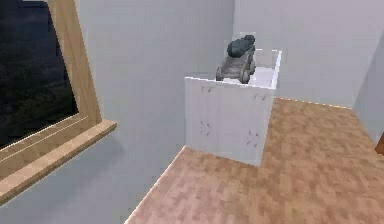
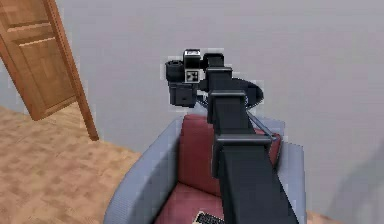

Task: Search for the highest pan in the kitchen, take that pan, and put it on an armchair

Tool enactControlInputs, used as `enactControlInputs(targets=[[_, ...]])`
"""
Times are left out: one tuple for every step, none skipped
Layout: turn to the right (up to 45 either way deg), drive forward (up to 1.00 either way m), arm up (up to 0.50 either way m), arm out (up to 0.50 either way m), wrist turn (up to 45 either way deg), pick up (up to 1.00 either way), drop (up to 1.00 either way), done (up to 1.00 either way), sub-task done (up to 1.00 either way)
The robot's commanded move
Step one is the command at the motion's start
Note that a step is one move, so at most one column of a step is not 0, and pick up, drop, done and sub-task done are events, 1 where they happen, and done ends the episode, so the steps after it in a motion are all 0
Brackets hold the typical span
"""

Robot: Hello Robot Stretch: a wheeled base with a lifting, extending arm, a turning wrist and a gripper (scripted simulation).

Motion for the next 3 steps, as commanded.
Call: enactControlInputs(targets=[[0.0,0.00,0.00,0.00,0.0,0.00,1.00,0.00,0.00],[0.0,0.00,0.00,-0.10,0.0,0.00,0.00,0.00,0.00],[0.0,0.00,0.00,0.00,0.0,0.00,0.00,1.00,0.00]])
